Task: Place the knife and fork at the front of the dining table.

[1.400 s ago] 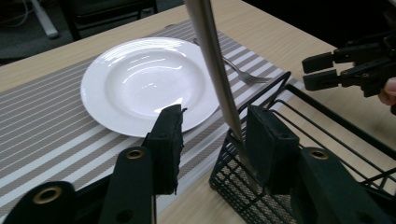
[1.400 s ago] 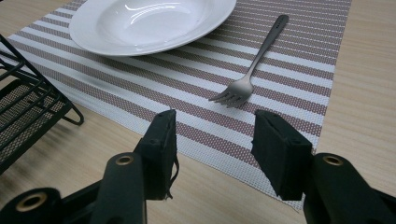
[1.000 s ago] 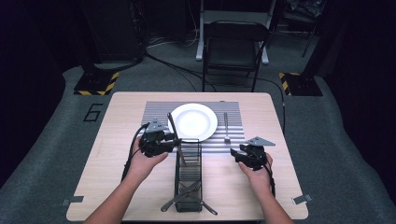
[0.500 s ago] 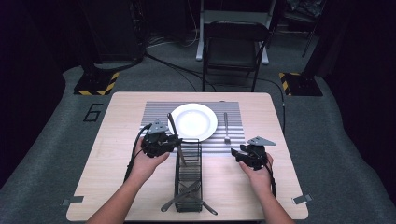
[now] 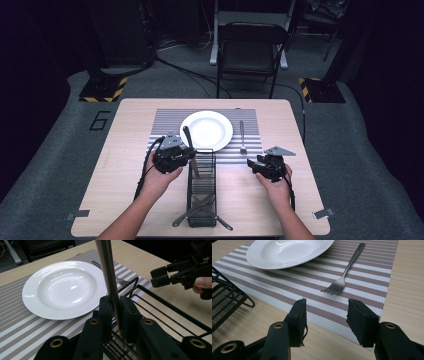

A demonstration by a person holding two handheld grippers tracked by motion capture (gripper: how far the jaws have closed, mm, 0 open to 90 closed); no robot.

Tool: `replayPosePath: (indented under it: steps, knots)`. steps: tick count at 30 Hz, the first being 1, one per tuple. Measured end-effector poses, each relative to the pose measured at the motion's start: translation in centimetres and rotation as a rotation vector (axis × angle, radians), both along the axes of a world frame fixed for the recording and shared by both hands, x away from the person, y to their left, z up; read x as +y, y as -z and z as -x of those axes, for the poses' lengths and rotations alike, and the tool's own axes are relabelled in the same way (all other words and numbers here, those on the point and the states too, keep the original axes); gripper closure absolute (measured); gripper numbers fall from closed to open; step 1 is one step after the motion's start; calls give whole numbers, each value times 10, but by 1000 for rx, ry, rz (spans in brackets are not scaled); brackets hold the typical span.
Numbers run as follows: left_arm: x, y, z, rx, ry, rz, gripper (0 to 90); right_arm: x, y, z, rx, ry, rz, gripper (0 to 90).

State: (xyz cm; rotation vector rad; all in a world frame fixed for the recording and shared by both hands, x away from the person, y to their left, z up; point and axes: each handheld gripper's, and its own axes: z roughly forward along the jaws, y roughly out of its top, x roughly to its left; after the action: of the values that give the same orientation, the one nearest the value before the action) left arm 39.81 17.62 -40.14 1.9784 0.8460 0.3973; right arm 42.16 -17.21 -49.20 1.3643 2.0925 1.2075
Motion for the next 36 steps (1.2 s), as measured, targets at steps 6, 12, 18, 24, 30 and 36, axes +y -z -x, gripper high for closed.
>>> replayPosePath:
  steps: [6,12,18,24,30,36]
  knots:
    - [-7,-1,3,2,32,10,817,0,0,0,6,1,-4,493]
    - [-13,-1,3,5,38,20,823,-2,2,-1,12,4,-14,494]
    - [-18,-2,3,5,42,5,824,-3,1,-1,12,7,-23,494]
    - [-20,-4,3,9,51,-10,825,-3,2,-1,12,8,-23,494]
    - [-20,-6,3,17,50,-15,826,-3,2,-1,14,8,-27,494]
    - [-19,-12,4,4,49,-9,826,-4,2,-1,13,11,-23,494]
